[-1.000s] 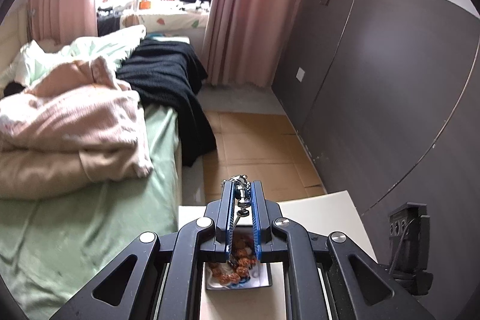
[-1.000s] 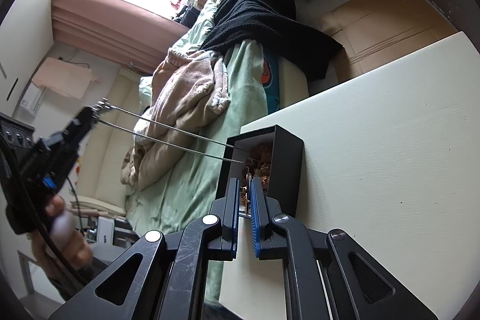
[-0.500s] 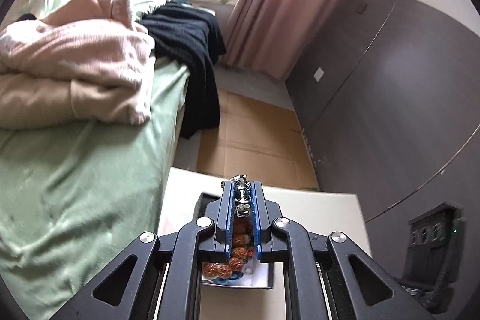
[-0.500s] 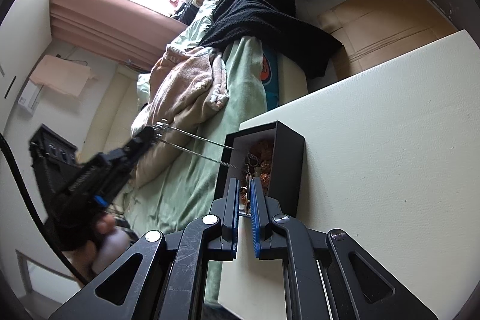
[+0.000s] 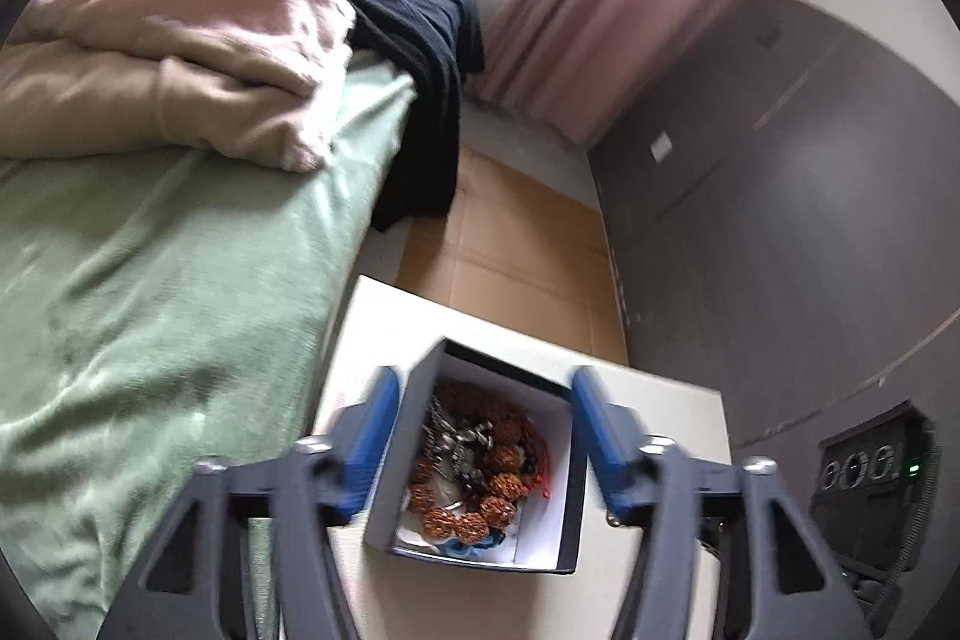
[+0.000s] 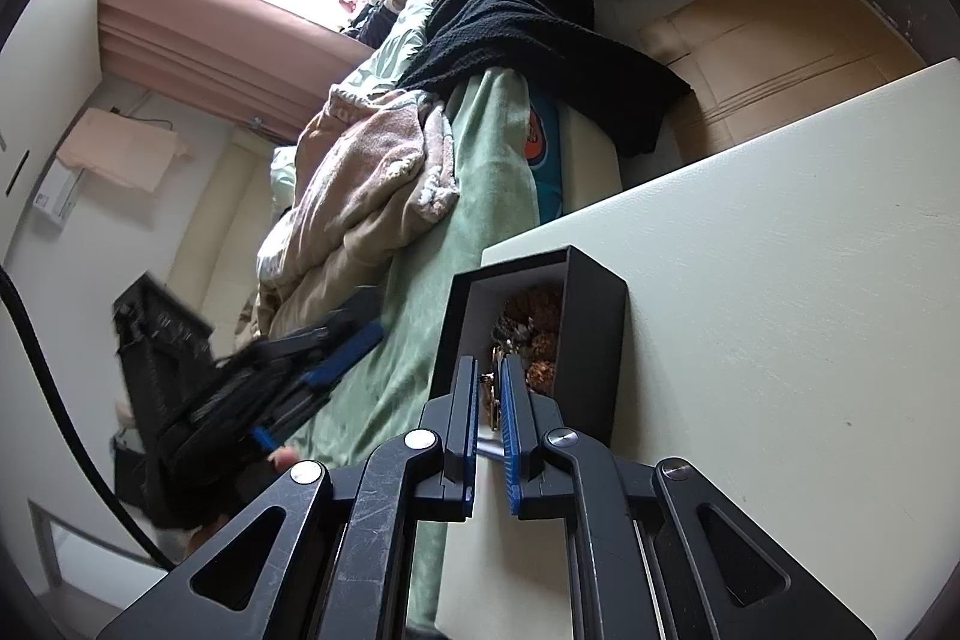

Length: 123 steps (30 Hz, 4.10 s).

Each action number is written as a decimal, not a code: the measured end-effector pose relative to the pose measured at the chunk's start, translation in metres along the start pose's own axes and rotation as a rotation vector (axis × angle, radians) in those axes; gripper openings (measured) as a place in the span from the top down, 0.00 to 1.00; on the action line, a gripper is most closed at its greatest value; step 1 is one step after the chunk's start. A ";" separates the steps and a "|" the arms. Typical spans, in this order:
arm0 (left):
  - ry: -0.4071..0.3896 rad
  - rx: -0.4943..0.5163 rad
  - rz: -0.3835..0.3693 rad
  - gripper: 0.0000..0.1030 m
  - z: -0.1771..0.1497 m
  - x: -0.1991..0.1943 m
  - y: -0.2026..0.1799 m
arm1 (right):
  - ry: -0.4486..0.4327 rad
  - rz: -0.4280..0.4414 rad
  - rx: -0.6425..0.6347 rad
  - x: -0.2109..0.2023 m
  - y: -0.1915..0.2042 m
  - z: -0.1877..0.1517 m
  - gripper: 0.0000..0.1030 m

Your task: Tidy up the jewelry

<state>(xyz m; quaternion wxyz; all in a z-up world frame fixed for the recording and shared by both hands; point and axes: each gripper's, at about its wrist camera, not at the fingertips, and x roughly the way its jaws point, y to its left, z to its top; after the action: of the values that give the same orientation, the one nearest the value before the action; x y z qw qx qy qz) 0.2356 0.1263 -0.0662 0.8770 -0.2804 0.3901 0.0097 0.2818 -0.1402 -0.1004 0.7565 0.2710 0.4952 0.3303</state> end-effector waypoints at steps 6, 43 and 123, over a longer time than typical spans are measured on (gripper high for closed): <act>-0.032 -0.026 -0.003 0.37 0.000 -0.014 0.005 | -0.019 0.028 0.009 0.012 0.005 0.003 0.91; -0.048 0.242 0.007 0.01 -0.050 -0.065 -0.055 | -0.167 -0.417 -0.095 -0.101 0.034 -0.027 0.00; -0.182 0.401 0.090 0.01 -0.089 -0.145 -0.097 | -0.186 -0.523 -0.274 -0.163 0.067 -0.072 0.00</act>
<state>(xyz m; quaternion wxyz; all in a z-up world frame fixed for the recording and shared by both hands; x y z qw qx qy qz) 0.0966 0.0297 0.0328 0.9455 -0.0806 0.3156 -0.0034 0.1517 -0.2172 0.0157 0.8875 0.0587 0.4275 0.1618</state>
